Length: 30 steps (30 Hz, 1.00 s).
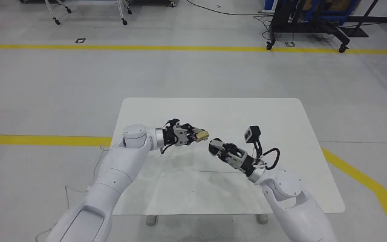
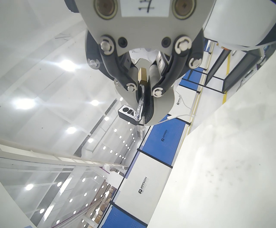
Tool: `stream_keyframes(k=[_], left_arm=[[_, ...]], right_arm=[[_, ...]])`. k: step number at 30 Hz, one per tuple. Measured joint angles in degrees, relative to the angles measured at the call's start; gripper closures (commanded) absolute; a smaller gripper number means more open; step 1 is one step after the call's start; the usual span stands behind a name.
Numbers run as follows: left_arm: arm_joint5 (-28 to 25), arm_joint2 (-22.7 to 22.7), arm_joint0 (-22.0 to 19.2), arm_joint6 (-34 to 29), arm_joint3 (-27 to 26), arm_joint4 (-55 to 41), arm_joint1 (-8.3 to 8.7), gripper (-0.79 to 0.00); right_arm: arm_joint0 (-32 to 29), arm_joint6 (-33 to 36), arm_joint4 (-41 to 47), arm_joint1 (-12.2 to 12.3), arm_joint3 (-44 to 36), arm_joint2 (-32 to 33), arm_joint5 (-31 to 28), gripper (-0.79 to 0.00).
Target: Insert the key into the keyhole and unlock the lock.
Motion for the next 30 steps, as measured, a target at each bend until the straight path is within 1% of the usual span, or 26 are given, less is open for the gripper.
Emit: stream_keyframes(k=[4, 9, 14, 18, 23, 25, 26, 27, 28, 29, 30], left_arm=[[-0.21, 0.34, -0.55, -0.55, 1.02, -0.41, -0.19, 0.000], [-0.31, 0.92, -1.05, -1.33, 1.70, -0.11, -0.32, 0.000], [-0.95, 0.99, -1.30, -1.50, 2.06, -0.29, -0.39, 0.000], [-2.49, 0.75, -1.33, -1.14, 1.97, -0.30, -0.36, 0.000], [-4.61, 0.06, -1.04, -0.11, 1.52, -0.71, -0.26, 0.000], [-6.46, -0.18, -0.94, 0.81, 0.92, -0.01, -0.16, 0.000], [-7.48, -0.25, -0.86, 1.21, 0.53, 0.51, -0.10, 0.000], [-8.89, -0.35, -0.67, 1.71, -0.08, 1.24, 0.00, 0.000], [-9.88, -0.45, -0.46, 1.93, -0.57, 1.65, 0.07, 0.000], [-10.91, -0.60, -0.24, 2.07, -1.10, 1.96, 0.14, 0.000], [-12.36, -0.83, 0.08, 2.19, -1.83, 2.37, 0.26, 0.000]], right_arm=[[0.87, -4.04, -3.73, -0.36, 0.49, -2.47, 0.93, 0.000], [2.34, -6.90, -4.73, -0.75, 2.00, -4.13, 1.74, 0.000], [2.91, -7.36, -3.94, -0.87, 2.91, -4.24, 2.36, 0.000], [3.36, -7.56, -3.07, -0.94, 3.47, -4.11, 3.81, 0.000], [2.61, -5.70, -1.78, -0.81, 3.06, -3.50, 2.80, 0.000], [2.04, -4.36, -0.70, -0.71, 2.68, -3.04, 2.52, 0.000], [1.87, -3.55, 0.08, -0.67, 2.58, -2.84, 2.60, -0.015], [1.76, -2.20, 1.52, -0.63, 2.56, -2.57, 2.83, -0.191], [1.77, -1.03, 2.85, -0.61, 2.68, -2.38, 3.06, -0.308], [1.87, 0.21, 4.29, -0.58, 2.92, -2.17, 3.33, -0.332], [2.10, 1.97, 6.15, -0.54, 3.33, -1.86, 3.70, -0.320]])
